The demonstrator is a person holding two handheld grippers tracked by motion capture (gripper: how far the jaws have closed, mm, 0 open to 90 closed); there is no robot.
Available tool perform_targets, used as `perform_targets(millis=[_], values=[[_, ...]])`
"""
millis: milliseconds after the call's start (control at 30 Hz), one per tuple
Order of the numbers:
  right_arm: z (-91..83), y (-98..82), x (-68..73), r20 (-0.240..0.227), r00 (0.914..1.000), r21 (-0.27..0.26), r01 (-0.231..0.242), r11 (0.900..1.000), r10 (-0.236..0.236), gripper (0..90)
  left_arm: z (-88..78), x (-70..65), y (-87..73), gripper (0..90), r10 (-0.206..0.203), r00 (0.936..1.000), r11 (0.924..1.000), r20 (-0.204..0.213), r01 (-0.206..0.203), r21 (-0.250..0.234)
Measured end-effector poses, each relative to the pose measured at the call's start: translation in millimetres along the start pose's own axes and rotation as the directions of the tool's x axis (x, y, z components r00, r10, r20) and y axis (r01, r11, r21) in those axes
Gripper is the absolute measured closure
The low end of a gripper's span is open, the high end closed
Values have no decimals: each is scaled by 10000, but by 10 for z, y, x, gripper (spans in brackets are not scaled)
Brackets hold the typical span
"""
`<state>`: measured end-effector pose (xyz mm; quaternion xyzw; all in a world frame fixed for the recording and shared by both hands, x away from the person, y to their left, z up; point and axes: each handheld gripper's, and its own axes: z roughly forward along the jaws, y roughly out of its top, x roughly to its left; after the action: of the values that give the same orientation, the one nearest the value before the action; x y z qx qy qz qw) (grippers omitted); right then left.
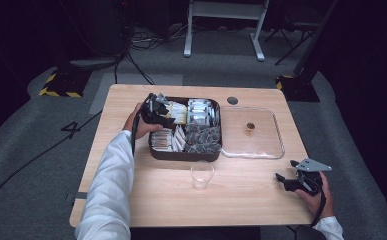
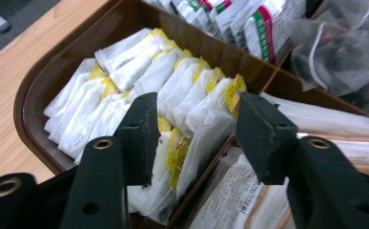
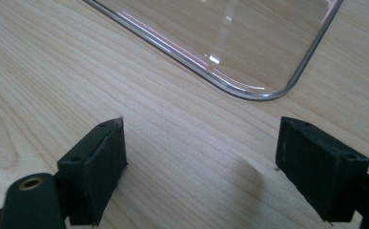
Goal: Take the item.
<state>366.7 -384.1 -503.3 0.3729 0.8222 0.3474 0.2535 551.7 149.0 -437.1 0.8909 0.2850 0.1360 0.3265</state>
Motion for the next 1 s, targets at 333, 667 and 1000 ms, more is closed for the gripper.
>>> perform_targets(millis=[333,667,1000], values=[[0,0,2,-1,10000,-10,24,10000,-24,179,49,-21,-20,847,334,9993,9993,-160,-331,164],[0,0,3,15,10000,-16,31,10000,-31,179,-94,3,-28,899,59,9996,9972,-277,-80,-745],[2,1,-4,-21,10000,18,-56,10000,56,179,-354,12,-66,900,-238,9986,9873,-479,159,-1579]])
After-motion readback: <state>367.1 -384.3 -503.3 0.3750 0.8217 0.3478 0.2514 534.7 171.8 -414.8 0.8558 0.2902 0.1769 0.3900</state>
